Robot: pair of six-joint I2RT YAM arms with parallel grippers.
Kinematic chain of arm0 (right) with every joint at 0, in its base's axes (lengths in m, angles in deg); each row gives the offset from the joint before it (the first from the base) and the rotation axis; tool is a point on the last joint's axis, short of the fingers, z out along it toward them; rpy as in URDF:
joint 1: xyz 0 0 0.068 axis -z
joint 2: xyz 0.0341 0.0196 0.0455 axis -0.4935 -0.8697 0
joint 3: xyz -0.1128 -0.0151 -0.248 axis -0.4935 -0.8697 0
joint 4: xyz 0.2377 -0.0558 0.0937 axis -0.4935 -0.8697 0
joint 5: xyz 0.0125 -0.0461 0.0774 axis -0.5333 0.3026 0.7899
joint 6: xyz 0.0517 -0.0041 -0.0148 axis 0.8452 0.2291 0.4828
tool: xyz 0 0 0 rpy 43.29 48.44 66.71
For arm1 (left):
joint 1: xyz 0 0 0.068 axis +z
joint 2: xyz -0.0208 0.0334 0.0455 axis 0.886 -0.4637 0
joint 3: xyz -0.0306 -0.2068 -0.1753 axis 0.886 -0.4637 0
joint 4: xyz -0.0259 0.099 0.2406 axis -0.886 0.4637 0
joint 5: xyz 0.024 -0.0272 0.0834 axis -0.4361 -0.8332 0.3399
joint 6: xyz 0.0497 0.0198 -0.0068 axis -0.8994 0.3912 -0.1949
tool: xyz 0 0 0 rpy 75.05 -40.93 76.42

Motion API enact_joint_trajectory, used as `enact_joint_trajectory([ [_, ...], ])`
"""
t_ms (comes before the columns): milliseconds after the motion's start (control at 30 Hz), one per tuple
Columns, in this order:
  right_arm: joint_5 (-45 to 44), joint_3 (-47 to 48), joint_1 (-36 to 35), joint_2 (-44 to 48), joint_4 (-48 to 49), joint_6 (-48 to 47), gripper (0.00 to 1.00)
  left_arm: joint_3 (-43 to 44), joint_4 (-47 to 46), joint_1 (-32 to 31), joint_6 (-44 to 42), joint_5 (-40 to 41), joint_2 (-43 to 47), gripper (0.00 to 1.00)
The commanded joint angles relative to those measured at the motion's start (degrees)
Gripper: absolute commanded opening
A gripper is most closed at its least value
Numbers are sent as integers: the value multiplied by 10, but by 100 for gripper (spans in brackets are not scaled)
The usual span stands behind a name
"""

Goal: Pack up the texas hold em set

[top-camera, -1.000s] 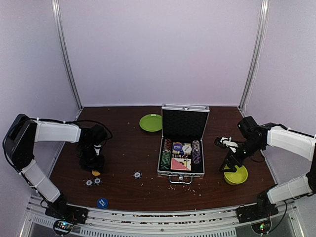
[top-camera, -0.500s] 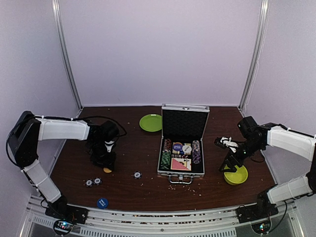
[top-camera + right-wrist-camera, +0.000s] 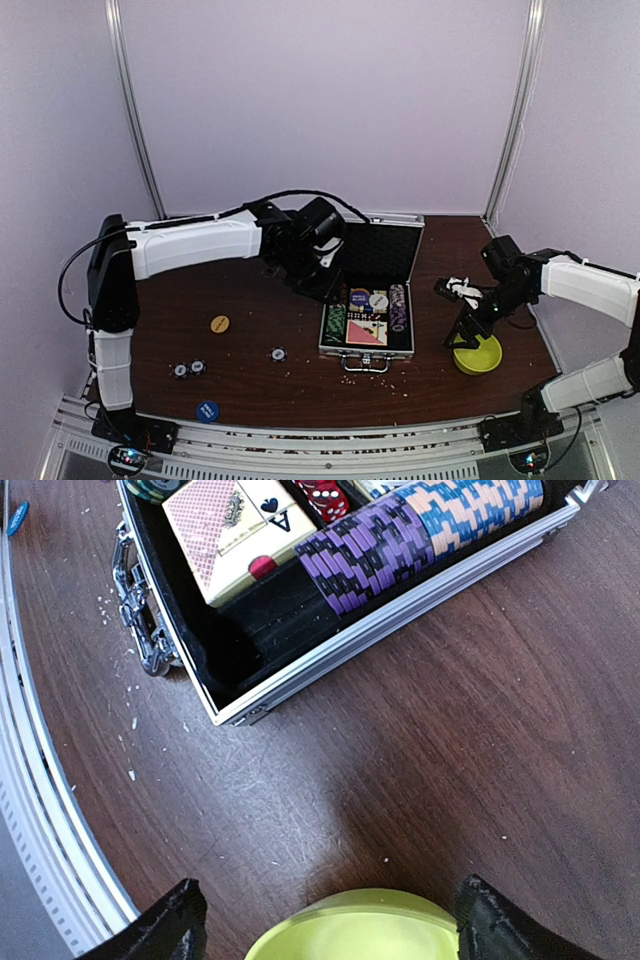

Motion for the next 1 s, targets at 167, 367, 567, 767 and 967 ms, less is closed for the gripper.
enact_joint_trajectory([
  [167,-3,13,3,13,-1,-2,86,-106,38,12,6,75,68,61],
  [367,-5,14,3,7,-2,-3,86,-305,17,115,34,74,189,71],
  [567,-7,13,3,4,-1,-1,86,-366,24,207,-4,60,210,75],
  [767,-10,12,3,3,1,-1,86,-370,13,263,-44,31,175,76],
  [967,-12,12,3,3,1,0,86,-349,3,276,-75,-7,131,74],
])
